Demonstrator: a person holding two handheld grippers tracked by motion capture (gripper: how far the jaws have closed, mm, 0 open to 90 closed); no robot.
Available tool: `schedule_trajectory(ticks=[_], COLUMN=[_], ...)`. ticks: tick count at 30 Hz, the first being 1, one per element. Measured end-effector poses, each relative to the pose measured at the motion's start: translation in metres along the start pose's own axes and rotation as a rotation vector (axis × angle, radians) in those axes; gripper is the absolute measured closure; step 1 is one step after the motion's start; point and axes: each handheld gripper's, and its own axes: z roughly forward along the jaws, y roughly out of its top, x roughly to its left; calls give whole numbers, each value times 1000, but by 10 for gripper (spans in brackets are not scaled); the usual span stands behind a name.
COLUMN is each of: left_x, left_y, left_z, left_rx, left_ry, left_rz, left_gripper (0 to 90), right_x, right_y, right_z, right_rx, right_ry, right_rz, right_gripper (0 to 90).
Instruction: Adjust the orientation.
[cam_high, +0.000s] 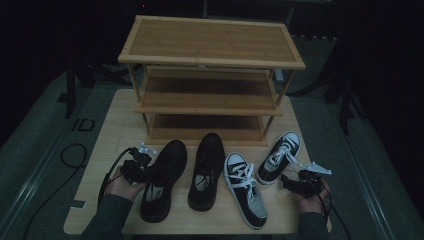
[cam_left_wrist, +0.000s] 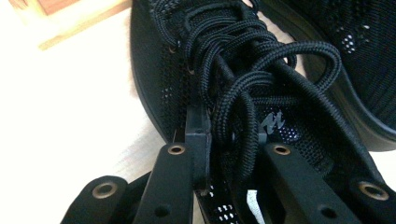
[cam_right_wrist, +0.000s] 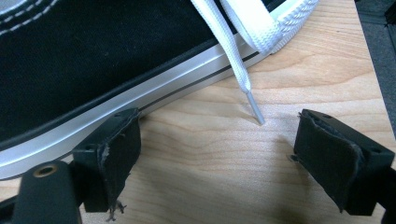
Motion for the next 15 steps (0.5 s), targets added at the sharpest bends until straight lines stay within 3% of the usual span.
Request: schedule_trajectory(ticks=[6, 7, 15], left_x=[2, 3, 14], left_y=[4, 5, 12], left_z=[1, 2, 3], left_rx=[-1, -8, -32], left_ry=[26, 34, 39], left_rz=[70, 112, 188], left_gripper=[799, 799, 801], right_x=[0, 0, 0], right_y=[0, 0, 0], right_z=[0, 0, 0], right_rx=[0, 0, 0], right_ry=[0, 0, 0], right_rz=[0, 0, 0], right_gripper=[144, 144, 144])
